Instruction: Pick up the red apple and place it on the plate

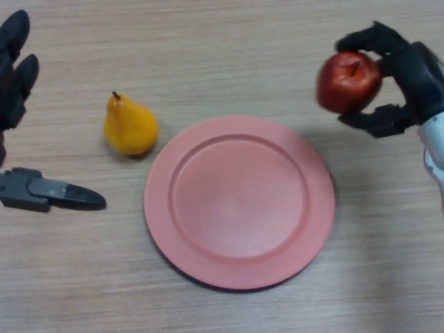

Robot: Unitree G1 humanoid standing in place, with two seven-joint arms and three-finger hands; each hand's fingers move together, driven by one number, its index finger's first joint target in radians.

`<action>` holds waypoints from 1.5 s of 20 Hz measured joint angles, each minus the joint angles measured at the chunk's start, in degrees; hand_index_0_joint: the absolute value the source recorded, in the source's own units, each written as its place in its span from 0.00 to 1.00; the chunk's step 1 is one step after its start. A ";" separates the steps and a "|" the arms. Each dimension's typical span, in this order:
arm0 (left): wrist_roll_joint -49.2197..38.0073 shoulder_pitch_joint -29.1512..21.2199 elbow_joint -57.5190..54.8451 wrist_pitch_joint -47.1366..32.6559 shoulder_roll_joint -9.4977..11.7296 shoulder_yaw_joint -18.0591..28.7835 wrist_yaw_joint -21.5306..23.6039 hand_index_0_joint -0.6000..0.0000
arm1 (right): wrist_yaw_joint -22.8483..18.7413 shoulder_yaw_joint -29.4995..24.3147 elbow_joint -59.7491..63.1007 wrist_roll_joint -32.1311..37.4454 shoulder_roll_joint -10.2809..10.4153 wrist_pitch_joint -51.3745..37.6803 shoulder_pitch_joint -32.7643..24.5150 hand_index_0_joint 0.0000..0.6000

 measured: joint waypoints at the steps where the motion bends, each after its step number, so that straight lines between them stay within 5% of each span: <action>1: -0.10 -1.11 0.14 0.00 -0.05 0.13 -0.03 1.00 | 2.76 -0.34 -9.99 6.37 3.84 10.24 3.08 1.00; 3: -0.54 -1.61 0.00 0.01 -0.12 -0.17 -0.04 1.00 | 2.62 4.13 -23.85 12.75 5.91 20.71 7.86 1.00; 6: -0.66 -1.71 -1.34 0.04 -0.40 -0.39 0.54 1.00 | 1.50 11.37 -31.50 12.24 6.29 23.51 13.18 1.00; 9: -0.68 -3.87 -2.67 0.07 -0.39 -1.88 4.32 1.00 | -5.62 17.57 -30.98 9.86 6.26 24.78 20.01 1.00; 12: -3.64 -5.21 -4.35 0.87 -1.01 -3.42 6.68 1.00 | -10.08 18.61 -30.94 9.83 6.25 26.30 20.58 1.00; 13: -4.69 -5.22 -5.34 1.32 -1.01 -3.59 7.11 1.00 | -10.65 19.14 -30.64 9.84 6.20 26.44 20.33 0.92; 17: -3.41 -4.68 -5.34 1.21 -2.10 -4.82 8.02 1.00 | -10.19 22.13 -30.39 11.57 6.17 30.63 18.75 0.09; 18: -1.76 -4.09 -5.29 0.53 -2.37 -4.82 7.90 1.00 | -10.22 22.30 -30.35 13.08 6.16 32.29 17.64 0.00; 26: -5.09 -1.56 -6.80 1.00 -3.00 -4.19 7.35 1.00 | -13.31 23.05 -29.47 24.07 6.14 33.79 14.23 0.00; 30: -5.03 -1.68 -6.00 1.09 -2.50 -4.13 7.05 1.00 | -10.28 10.13 -38.23 27.99 6.28 36.32 14.35 0.00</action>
